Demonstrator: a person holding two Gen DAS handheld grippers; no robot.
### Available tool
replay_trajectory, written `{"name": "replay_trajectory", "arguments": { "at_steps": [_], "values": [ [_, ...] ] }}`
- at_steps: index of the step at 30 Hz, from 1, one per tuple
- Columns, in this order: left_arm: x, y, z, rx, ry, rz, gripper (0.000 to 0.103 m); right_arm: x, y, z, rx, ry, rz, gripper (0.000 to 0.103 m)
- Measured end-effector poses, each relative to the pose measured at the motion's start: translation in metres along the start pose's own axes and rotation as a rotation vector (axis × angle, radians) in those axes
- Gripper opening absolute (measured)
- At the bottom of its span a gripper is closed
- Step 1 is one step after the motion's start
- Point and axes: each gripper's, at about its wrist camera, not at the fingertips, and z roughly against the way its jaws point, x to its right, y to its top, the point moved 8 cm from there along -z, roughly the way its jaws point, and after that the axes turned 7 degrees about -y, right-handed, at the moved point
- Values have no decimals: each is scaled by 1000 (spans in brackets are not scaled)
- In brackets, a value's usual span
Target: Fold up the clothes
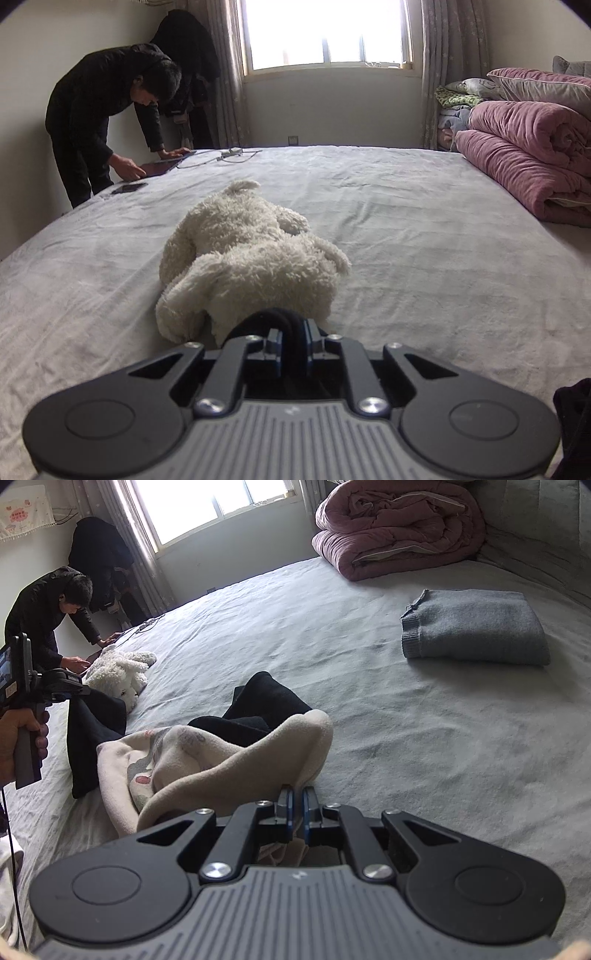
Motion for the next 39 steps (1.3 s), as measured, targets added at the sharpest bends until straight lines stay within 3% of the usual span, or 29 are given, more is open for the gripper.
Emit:
{"name": "replay_trajectory", "arguments": {
  "at_steps": [5,9,12,28,31,34,39],
  "values": [
    [3,-13,22,-51,-41,33,49,-1,1,4,1,-1,-11,7],
    [5,-23,41,-102,-73,46,62,-2,2,9,3,-2,-13,8],
    [11,-36,60,-135,-115,69,65,1,2,12,-6,4,-32,8],
    [87,-173,150,-419,-456,218,68,12,-4,31,-69,92,-127,9],
    [97,-194,157,-438,-485,217,67,11,-6,37,-66,107,-122,17],
    [102,-209,159,-445,-523,255,66,10,-8,43,-68,116,-106,17],
    [102,-218,156,-392,-569,323,65,2,-19,51,-86,154,-79,30]
  ]
}}
